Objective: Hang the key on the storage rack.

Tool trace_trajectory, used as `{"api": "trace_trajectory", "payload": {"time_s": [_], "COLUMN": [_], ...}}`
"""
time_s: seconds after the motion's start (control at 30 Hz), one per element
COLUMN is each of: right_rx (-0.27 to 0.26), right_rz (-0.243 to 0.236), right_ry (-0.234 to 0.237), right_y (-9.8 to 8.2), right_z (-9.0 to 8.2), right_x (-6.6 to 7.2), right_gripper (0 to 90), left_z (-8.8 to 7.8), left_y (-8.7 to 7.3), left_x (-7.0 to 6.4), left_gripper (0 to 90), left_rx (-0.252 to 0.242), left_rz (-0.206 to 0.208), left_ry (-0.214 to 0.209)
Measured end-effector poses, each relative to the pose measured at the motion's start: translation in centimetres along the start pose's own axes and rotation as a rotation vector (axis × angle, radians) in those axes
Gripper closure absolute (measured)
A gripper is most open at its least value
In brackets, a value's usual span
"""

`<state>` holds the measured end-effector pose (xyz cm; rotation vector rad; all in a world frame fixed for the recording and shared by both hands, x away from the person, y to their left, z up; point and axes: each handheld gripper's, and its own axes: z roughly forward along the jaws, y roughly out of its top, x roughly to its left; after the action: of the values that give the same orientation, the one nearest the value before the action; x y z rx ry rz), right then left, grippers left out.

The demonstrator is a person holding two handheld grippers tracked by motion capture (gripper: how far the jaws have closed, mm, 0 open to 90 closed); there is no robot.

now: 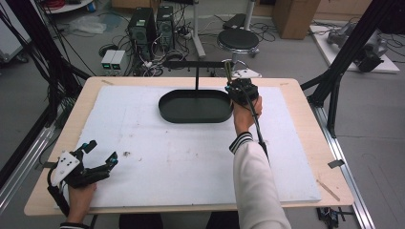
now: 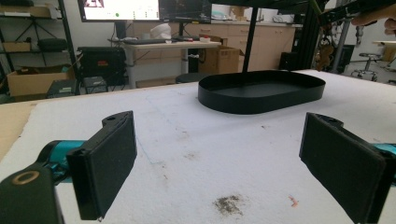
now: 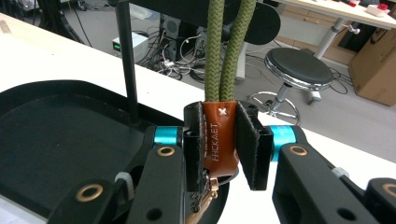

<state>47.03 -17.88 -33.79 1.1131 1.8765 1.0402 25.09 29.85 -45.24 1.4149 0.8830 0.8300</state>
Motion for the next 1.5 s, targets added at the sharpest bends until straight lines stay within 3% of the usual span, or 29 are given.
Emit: {"api": "trace_trajectory", "payload": {"time_s": [0.37,0.97,1.33,1.4,1.5], "right_rx": [0.012,0.004,0.002,-0.005,-0.015], "right_rz": [0.011,0.071,0.059,0.056,0.058], "right_ry": [0.007,0.04,0.042,0.052,0.105], "right_y": [-0.4,-1.5,-1.6,-1.6,-1.8], "right_z": [1.0,3.3,3.5,3.6,3.8], "right_x": [0.0,-0.7,-1.0,-1.1,-1.3], "right_gripper": [73.4,73.4,72.3,65.4,28.1], "left_z": [0.0,0.1,0.1,0.0,0.0], "left_y": [0.0,0.0,0.0,0.0,0.0], "left_x": [0.0,-0.1,-0.1,-0.1,-0.1], "left_gripper": [11.5,11.5,11.5,11.5,11.5], "left_rx": [-0.001,0.002,0.002,0.001,0.001], "left_rz": [0.0,0.007,0.006,0.008,0.009], "left_ry": [0.001,0.004,0.004,0.005,0.004]}}
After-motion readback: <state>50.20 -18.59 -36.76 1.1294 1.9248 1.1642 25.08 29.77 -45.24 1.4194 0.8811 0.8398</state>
